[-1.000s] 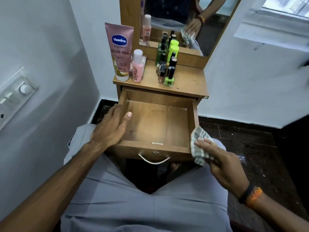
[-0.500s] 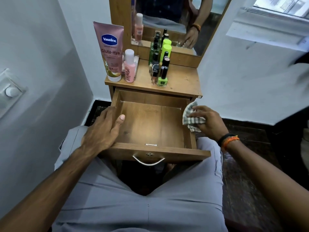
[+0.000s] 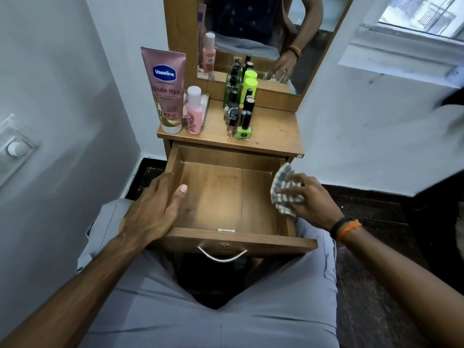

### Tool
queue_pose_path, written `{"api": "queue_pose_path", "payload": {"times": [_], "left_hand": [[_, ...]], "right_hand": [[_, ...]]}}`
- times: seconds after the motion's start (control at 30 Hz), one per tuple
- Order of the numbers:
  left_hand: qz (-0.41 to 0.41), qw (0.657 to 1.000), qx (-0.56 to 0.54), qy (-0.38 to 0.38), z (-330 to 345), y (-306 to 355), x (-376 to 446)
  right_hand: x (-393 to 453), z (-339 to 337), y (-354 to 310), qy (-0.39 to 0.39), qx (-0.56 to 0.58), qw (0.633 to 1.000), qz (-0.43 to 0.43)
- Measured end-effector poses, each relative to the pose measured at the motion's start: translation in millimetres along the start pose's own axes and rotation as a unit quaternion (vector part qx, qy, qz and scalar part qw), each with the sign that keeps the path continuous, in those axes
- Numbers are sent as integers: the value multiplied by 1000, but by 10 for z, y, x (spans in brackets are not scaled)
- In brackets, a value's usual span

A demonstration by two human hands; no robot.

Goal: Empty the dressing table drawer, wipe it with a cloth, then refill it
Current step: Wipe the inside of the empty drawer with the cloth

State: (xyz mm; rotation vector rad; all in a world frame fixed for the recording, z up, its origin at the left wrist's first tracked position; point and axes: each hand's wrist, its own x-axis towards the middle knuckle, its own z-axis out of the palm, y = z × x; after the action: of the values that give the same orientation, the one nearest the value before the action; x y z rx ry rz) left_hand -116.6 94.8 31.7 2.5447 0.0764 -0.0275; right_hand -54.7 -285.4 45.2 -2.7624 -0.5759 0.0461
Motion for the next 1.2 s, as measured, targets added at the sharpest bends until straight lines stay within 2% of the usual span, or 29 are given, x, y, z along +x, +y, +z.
{"api": "queue_pose_path", "payload": {"times": [0.23, 0.5, 0.8, 1.0, 1.2], "left_hand": [[4, 1000, -2, 0, -21, 1, -5], [5, 1000, 9, -3, -14, 17, -28], [3, 1000, 9, 2, -16, 8, -3], [2, 1000, 14, 2, -19, 8, -9], [-6, 1000, 14, 6, -37, 57, -36]], "right_hand": [[486, 84, -206, -8, -82, 995, 52], [-305, -168, -563, -113, -126, 985, 34], [399, 111, -149, -89, -179, 980, 17], [447, 123, -226, -71, -187, 979, 42], [155, -38, -459, -88, -331, 937, -72]]}}
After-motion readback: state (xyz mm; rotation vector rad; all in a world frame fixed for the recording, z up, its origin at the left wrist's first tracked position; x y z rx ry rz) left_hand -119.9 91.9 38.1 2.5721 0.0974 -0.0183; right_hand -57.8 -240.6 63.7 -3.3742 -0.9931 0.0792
